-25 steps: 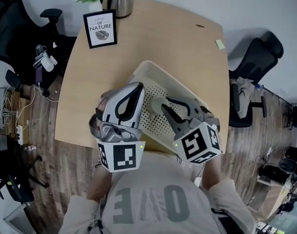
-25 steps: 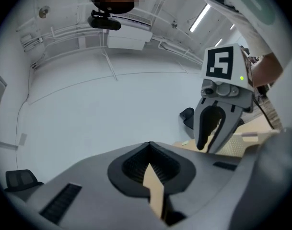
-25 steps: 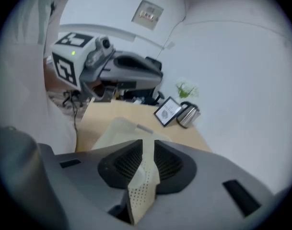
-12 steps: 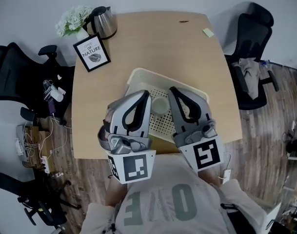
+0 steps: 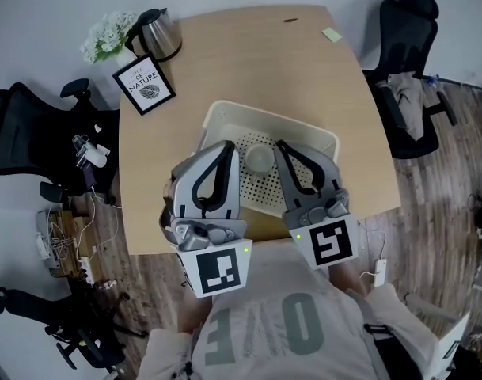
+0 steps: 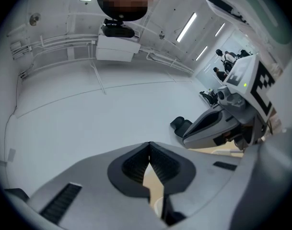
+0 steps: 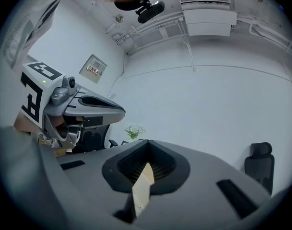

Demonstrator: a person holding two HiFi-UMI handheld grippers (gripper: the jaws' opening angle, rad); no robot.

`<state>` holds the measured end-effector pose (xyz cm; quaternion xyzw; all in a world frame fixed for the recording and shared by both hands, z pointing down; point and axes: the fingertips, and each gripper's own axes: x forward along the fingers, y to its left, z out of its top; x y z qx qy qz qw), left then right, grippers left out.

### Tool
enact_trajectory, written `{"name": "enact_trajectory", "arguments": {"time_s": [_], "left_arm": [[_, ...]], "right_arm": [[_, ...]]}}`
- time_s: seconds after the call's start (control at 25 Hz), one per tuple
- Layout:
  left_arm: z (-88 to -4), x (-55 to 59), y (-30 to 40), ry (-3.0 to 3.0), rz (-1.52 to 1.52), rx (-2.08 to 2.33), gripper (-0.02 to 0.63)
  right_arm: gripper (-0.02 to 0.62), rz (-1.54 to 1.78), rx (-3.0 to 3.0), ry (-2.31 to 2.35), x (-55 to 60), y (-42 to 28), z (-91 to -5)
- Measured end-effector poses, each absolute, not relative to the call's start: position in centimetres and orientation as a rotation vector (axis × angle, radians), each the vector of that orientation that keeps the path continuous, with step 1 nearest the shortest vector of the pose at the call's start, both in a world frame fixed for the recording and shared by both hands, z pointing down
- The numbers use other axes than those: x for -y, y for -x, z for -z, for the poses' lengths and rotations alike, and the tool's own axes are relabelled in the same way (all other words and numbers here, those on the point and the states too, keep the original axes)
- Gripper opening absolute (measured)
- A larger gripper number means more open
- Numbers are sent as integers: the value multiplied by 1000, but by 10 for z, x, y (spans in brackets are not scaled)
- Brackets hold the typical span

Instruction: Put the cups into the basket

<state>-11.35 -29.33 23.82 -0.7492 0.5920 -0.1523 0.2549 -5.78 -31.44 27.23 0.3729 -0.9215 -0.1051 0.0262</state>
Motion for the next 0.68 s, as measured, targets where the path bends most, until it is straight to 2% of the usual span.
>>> {"name": "enact_trajectory", "arguments": {"time_s": [0.68], "left_arm": [[-246, 291, 110, 2070, 389, -1590, 6]], "right_arm": [[-2, 294, 2858, -1127, 310, 63, -281]]}}
